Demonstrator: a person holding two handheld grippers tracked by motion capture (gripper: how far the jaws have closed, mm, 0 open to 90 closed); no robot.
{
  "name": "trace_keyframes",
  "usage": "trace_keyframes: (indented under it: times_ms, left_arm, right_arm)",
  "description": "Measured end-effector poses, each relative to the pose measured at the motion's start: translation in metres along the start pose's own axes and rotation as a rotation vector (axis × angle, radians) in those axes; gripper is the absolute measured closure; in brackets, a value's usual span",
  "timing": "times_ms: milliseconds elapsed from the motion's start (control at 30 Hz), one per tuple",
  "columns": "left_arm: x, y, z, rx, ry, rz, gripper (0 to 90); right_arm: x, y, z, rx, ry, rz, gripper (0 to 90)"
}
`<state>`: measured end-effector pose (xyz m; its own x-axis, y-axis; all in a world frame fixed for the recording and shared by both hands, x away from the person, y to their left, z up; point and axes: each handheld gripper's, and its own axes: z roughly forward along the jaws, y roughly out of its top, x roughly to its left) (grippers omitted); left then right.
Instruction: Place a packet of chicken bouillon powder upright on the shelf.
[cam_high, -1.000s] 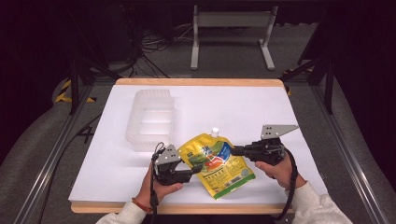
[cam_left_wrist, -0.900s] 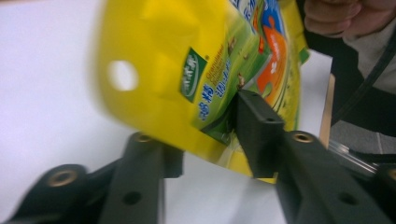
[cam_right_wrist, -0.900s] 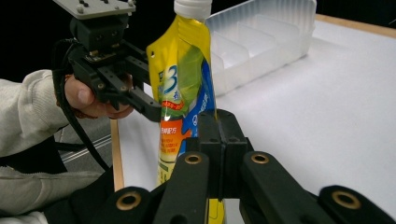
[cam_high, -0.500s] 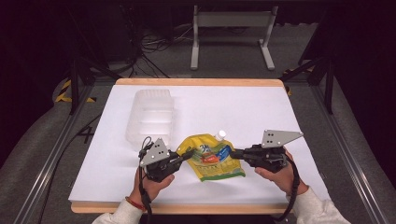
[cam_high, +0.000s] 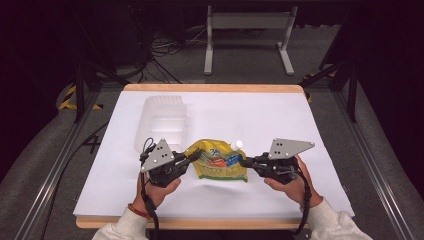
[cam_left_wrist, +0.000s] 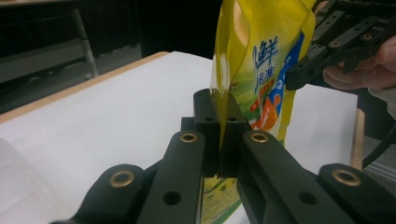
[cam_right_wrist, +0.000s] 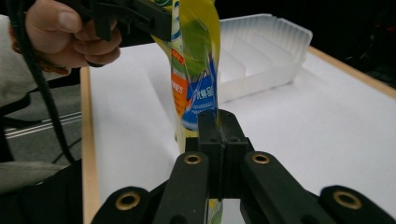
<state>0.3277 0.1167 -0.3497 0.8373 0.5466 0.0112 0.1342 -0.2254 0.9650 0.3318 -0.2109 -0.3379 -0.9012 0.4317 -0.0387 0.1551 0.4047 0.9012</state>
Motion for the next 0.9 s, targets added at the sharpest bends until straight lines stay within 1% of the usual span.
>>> trace_keyframes:
  times_ms: [67,233,300,400,433,500,633,667,733,767,833,867,900]
  left_arm:
    - [0.003,0.005,-0.005,-0.012,0.014,0.006,89.4]
    - [0.012,0.015,-0.019,-0.043,0.065,0.014,89.4]
    - [0.014,0.019,-0.024,-0.051,0.094,0.034,89.4]
    - [0.021,0.023,-0.029,-0.070,0.115,0.034,89.3]
    - [0.021,0.023,-0.029,-0.070,0.115,0.034,89.3]
    - [0.027,0.027,-0.030,-0.079,0.137,0.035,89.3]
    - [0.038,0.032,-0.033,-0.092,0.157,0.039,89.3]
    - [0.040,0.034,-0.034,-0.095,0.160,0.031,89.3]
    - [0.046,0.036,-0.035,-0.100,0.171,0.037,89.3]
    - [0.046,0.036,-0.035,-0.100,0.171,0.037,89.2]
    - [0.055,0.037,-0.036,-0.113,0.181,0.026,89.2]
    - [0.058,0.038,-0.037,-0.119,0.179,0.022,89.2]
    - [0.060,0.038,-0.038,-0.125,0.182,0.020,89.2]
  right_arm:
    - [0.000,0.007,0.004,-0.013,-0.012,-0.010,90.0]
    - [0.002,0.023,0.016,-0.053,-0.040,-0.031,90.0]
    - [0.002,0.029,0.022,-0.065,-0.045,-0.032,90.0]
    - [0.001,0.037,0.030,-0.082,-0.057,-0.034,90.0]
    - [0.001,0.037,0.030,-0.082,-0.057,-0.034,90.0]
    - [0.000,0.043,0.037,-0.093,-0.071,-0.037,90.0]
    - [-0.004,0.053,0.047,-0.110,-0.090,-0.041,90.0]
    - [-0.005,0.054,0.049,-0.111,-0.090,-0.038,90.0]
    - [-0.007,0.058,0.055,-0.121,-0.090,-0.032,90.0]
    - [-0.007,0.058,0.055,-0.121,-0.090,-0.032,90.0]
    - [-0.009,0.062,0.062,-0.128,-0.097,-0.029,90.0]
    - [-0.010,0.064,0.066,-0.130,-0.095,-0.023,90.0]
    - [-0.010,0.066,0.069,-0.130,-0.098,-0.027,90.0]
